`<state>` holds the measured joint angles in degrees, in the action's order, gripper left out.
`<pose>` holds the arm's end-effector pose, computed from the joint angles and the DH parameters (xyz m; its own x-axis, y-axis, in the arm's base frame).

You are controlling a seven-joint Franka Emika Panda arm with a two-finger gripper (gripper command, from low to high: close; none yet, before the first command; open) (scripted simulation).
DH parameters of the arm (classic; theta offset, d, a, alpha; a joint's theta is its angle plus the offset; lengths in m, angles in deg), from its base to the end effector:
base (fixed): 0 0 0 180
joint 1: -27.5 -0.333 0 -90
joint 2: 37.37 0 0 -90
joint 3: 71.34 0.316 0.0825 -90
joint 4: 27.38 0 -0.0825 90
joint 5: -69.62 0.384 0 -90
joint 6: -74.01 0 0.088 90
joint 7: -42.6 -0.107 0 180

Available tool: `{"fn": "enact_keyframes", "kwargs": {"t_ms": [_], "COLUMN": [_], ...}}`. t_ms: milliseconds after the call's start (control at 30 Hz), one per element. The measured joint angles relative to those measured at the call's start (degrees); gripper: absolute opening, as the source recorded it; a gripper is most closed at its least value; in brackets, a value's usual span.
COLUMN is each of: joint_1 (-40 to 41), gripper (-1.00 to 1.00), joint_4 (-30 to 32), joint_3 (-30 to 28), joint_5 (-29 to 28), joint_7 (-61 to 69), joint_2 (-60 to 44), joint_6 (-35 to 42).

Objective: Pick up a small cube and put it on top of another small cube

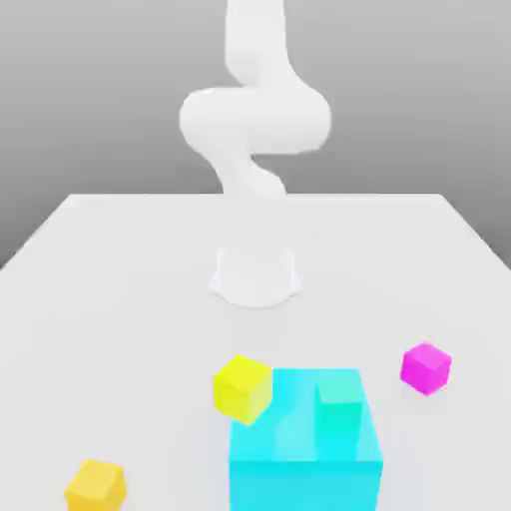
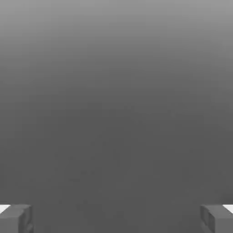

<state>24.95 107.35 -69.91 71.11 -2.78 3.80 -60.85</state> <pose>0.3781 0.0297 0.6613 0.5709 -0.6823 0.4567 -0.4908 -0.7295 -0.4764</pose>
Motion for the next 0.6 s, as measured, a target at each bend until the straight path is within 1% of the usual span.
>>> {"fn": "enact_keyframes", "kwargs": {"t_ms": [200, 367, 500, 600], "joint_1": [-7.09, -12.13, -15.5, -18.54], "gripper": [0.0, 0.0, 0.0, 0.0], "joint_4": [7.85, 14.1, 19.11, 22.9], "joint_3": [5.0, 10.2, 14.82, 18.04], "joint_5": [3.44, 4.77, 3.88, 0.68], "joint_7": [0.79, 0.38, -1.36, -4.43], "joint_2": [-13.17, -23.45, -31.76, -38.18], "joint_6": [-8.48, -15.2, -20.66, -24.8]}}
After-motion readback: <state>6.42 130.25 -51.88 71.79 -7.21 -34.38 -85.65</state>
